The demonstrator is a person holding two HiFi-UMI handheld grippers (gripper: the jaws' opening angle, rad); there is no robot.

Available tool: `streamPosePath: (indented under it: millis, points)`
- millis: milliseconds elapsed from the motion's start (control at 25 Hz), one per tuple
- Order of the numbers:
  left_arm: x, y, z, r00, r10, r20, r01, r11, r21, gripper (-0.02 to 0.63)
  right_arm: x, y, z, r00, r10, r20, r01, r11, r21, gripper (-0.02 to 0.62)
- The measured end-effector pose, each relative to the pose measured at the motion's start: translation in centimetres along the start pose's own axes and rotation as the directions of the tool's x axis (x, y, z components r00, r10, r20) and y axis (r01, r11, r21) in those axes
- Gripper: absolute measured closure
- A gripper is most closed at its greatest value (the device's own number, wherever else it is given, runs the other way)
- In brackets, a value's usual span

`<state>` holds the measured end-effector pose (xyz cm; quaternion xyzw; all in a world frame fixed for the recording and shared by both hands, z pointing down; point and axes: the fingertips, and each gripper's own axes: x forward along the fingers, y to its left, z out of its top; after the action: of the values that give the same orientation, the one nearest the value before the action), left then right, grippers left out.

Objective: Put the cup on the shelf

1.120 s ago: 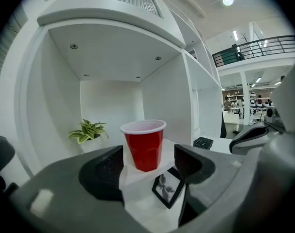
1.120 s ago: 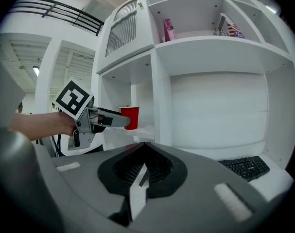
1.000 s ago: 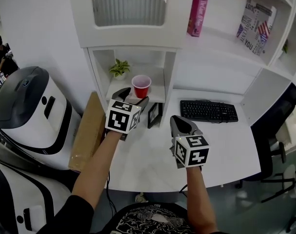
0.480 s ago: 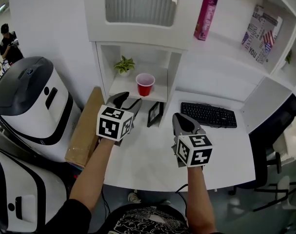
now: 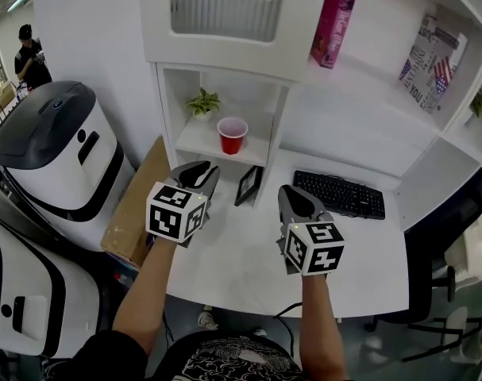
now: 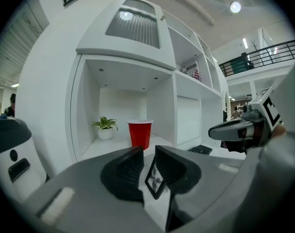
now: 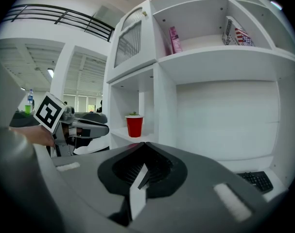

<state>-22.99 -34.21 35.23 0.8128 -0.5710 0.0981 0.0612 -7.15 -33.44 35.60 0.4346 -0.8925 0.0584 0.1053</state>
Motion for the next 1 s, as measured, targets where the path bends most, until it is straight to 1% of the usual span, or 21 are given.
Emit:
streamPosePath:
  millis: [360,600,1000]
  points:
    - [-1.1,-2.8,-0.3,1.000,0.026,0.004,-0.026,1.000,0.017,0.605,-1.5,-1.2,-0.2,0.999,0.031,0.028,-0.031,0.999,0.014,0.572]
    - [-2.0,-3.6,-0.5,0.999,0.049,0.000,-0.049,0.998,0.031,0.605,-2.2,-1.1,-0.4,0.998,0.047,0.038,-0.047,0.999,0.016,0.572]
    - [-2.5,-3.7,-1.0,0.997,0.073,-0.012,-0.072,0.997,0.027,0.605,-2.3,-1.1,-0.6,0.997,0.067,0.042,-0.068,0.997,0.023,0.572]
